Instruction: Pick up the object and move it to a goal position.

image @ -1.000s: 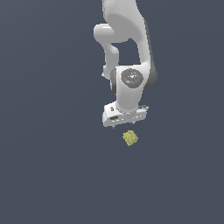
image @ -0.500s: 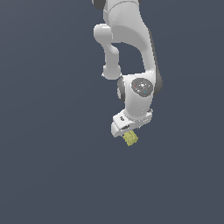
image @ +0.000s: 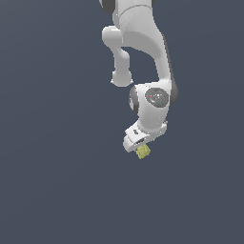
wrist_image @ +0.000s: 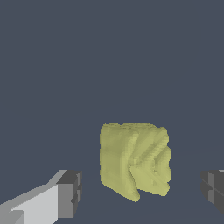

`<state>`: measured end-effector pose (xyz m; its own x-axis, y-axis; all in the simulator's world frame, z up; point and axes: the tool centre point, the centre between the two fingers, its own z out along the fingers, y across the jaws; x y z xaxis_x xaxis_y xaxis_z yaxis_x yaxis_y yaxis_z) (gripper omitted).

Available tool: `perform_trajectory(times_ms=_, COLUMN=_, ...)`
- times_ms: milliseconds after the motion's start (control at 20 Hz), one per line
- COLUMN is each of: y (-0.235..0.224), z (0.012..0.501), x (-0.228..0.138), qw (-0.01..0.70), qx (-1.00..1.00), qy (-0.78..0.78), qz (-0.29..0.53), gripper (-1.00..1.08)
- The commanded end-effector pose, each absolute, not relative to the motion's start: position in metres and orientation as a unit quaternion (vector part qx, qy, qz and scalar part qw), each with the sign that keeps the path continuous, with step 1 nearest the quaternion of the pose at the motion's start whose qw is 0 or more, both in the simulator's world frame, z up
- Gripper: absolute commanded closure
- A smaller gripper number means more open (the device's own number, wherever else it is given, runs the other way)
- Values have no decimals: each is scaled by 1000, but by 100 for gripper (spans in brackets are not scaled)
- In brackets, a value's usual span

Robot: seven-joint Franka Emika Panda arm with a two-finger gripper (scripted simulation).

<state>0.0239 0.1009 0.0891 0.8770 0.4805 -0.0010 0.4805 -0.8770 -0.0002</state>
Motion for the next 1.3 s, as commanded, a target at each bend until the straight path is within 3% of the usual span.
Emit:
perform_trajectory(times_ms=0, y=101, z=84, x=24, qw=0, qx=969, qy=248, qz=-1, gripper=-92)
perform_trajectory(times_ms=650, y=101, z=40, x=24, qw=0, qx=968, qy=251, qz=0, gripper=-92)
perform_trajectory(times_ms=700, y=101, z=40, x=24, qw=0, qx=968, qy=251, qz=0, gripper=108)
perform_trajectory(times_ms=1250, y=102, z=40, x=25, qw=0, qx=968, qy=251, qz=0, gripper=108)
